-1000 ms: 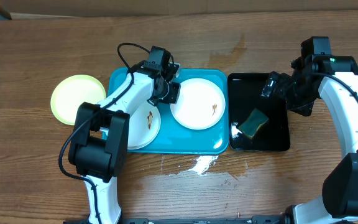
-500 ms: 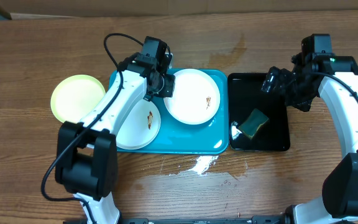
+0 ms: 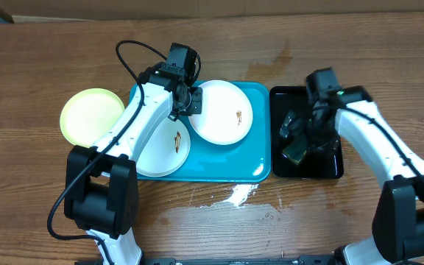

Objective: Clean dirty plates on tray and stack at the side

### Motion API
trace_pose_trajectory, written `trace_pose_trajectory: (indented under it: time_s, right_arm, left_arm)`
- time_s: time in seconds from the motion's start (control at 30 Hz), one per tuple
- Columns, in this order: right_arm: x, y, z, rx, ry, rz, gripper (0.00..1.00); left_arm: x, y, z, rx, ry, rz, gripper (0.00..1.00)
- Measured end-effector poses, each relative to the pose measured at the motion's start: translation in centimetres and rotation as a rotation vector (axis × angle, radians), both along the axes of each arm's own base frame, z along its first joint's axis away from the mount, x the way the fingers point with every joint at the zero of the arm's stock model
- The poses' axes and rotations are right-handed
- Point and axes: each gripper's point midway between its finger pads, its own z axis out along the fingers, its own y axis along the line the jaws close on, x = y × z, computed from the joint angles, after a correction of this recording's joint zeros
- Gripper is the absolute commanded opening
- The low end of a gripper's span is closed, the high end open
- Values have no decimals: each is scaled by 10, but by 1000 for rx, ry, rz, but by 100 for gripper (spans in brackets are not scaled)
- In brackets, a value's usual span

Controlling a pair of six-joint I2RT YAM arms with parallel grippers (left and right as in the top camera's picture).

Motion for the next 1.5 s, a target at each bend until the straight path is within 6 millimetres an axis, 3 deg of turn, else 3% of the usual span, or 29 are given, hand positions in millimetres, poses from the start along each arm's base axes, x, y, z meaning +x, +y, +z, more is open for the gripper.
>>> trace_pose_trajectory:
  time_s: [0.13,0.47,0.6,0.67,0.83,0.93,1.5]
  right_arm:
    - [2,-3,-13,-23,-26,-32,70]
    - [6,-8,-44,-33,-98,-90,68]
    - [14,-10,-48,-47,-145,-95,52]
    - [26,-10,-46,-50,-196,-84,49]
    - [57,-6,-35,-39,-336,-45,49]
    - [64,-5,-31,-49,-371,4,54]
    - [22,-9,-47,-86,-202,196,73]
  left_arm:
    - [0,0,0,0,0,0,4]
    - [-1,1,0,4,2,1,4]
    - [-3,2,-1,8,13,2,4]
    - [-5,2,-2,11,21,1,4]
    - [-10,5,-4,21,44,3,5]
    - [-12,5,-4,24,52,2,5]
    - [-12,5,-4,24,52,2,6]
